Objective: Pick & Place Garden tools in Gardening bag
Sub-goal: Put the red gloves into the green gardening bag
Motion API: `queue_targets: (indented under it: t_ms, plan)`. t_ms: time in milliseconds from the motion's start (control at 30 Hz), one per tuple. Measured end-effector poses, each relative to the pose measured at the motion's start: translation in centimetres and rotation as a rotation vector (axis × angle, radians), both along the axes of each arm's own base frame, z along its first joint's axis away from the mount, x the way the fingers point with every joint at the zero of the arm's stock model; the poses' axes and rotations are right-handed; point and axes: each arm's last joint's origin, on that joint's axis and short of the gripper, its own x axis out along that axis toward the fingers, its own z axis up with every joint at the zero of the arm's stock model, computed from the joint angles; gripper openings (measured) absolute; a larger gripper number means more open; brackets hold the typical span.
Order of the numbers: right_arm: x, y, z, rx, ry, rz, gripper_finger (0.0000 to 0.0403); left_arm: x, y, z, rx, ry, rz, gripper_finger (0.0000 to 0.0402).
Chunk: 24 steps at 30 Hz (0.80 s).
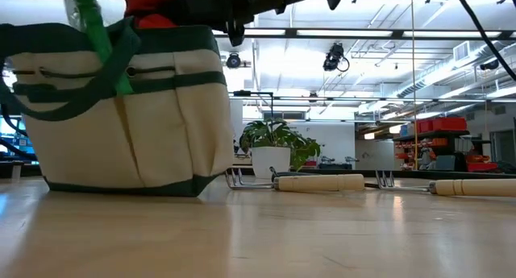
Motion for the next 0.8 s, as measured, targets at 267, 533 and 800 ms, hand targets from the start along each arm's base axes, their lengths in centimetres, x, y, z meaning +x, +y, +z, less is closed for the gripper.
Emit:
queue_targets:
  t_ms: [267,533,800]
  plan:
    - [0.2,-0.7,0.3,-0.034,-0.037,-0.019,0.0002,0.0,0.0,0.0,0.0,0.0,0.0,0.0163]
    - [0.3,-2.2,0.1,-0.052,-0.011,-0.024,0.0002,0.0,0.0,0.0,0.0,0.0,0.0,0.0163]
    - [0.4,-3.2,-0.2,-0.063,0.014,0.013,0.0002,0.0,0.0,0.0,0.001,0.0,-0.002,0.0163]
